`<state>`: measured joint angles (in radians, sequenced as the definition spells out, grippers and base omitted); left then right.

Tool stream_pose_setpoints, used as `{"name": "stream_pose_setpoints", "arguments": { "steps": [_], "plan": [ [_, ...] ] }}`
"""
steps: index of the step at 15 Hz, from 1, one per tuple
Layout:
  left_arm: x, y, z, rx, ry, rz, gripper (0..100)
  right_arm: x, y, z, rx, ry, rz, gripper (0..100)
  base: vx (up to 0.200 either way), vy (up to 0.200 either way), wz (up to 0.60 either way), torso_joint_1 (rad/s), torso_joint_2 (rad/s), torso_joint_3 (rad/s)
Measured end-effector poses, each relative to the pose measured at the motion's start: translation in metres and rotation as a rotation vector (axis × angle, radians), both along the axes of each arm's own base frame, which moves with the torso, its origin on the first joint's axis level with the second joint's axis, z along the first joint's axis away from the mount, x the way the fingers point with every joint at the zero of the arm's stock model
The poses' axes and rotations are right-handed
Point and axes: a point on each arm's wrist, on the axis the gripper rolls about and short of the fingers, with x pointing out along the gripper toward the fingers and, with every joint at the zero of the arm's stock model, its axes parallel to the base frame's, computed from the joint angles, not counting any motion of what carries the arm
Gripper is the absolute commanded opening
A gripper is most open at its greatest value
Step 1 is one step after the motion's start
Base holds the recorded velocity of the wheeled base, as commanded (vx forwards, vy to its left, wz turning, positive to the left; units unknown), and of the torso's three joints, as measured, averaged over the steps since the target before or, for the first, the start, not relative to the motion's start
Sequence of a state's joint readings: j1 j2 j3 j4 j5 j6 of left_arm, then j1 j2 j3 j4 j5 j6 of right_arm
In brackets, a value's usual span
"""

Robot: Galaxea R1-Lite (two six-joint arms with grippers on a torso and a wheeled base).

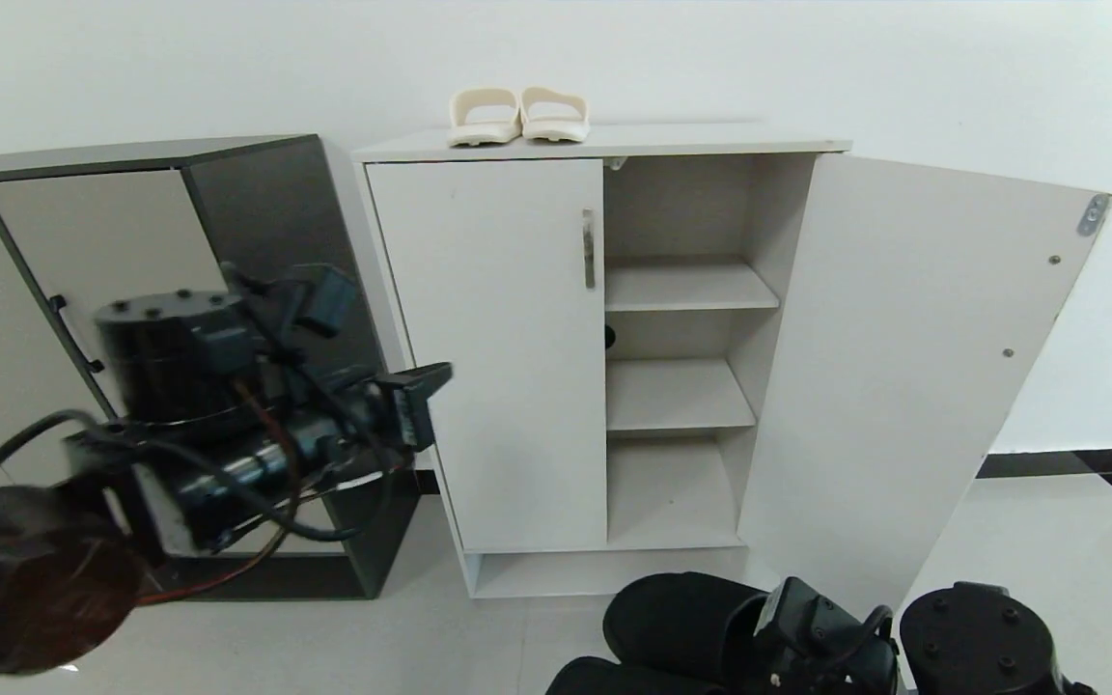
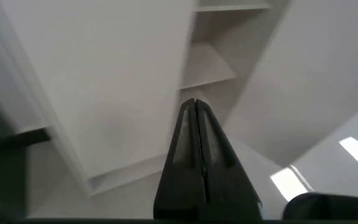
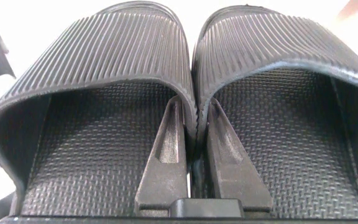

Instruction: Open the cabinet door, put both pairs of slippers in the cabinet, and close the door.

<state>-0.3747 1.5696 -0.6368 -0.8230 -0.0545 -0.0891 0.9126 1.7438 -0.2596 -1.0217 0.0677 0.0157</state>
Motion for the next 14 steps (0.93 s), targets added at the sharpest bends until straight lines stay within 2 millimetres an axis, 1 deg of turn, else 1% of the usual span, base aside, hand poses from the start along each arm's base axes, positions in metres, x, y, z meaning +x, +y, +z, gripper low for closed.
{"name": "stream_pose_setpoints", "arguments": {
  "steps": [2,4,6,8,10,11,12,13,14],
  "plan": [
    [-0.039,0.041,-0.004,0.015,0.000,0.175,0,0.002,-0.002,0.000,-0.002,-0.001,-0.016,0,0.000,0.000,0.00,0.000,0.00,0.000],
    [-0.089,0.077,-0.014,0.027,-0.011,0.398,0,0.004,-0.002,0.000,0.000,-0.004,-0.022,0,0.000,0.000,0.00,0.000,0.00,0.000],
    [-0.137,0.096,-0.032,0.047,0.008,0.567,0,0.004,-0.003,0.001,-0.001,-0.006,-0.024,0,0.000,0.000,0.00,0.000,0.00,0.000],
    [-0.181,0.103,-0.053,0.085,0.049,0.676,0,0.005,-0.002,0.002,0.013,-0.019,-0.024,0,0.000,0.000,0.00,0.000,0.00,0.000],
    [-0.217,0.106,-0.072,0.112,0.067,0.740,0,0.005,-0.002,0.003,0.016,-0.022,-0.023,0,0.000,0.000,0.00,0.000,0.00,0.000],
    [-0.233,0.106,-0.082,0.111,0.045,0.754,0,0.005,-0.002,0.003,0.017,-0.023,-0.025,0,0.000,0.000,0.00,0.000,0.00,0.000],
    [-0.243,0.105,-0.088,0.103,0.002,0.742,0,0.004,-0.002,0.002,0.015,-0.021,-0.023,0,0.000,0.000,0.00,0.000,0.00,0.000],
    [-0.251,0.103,-0.096,0.110,-0.018,0.691,0,0.005,-0.002,0.002,0.015,-0.021,-0.024,0,0.000,0.000,0.00,0.000,0.00,0.000],
    [-0.256,0.099,-0.104,0.125,-0.018,0.554,0,0.005,-0.002,0.002,0.015,-0.021,-0.025,0,0.000,0.000,0.00,0.000,0.00,0.000]
  ]
}}
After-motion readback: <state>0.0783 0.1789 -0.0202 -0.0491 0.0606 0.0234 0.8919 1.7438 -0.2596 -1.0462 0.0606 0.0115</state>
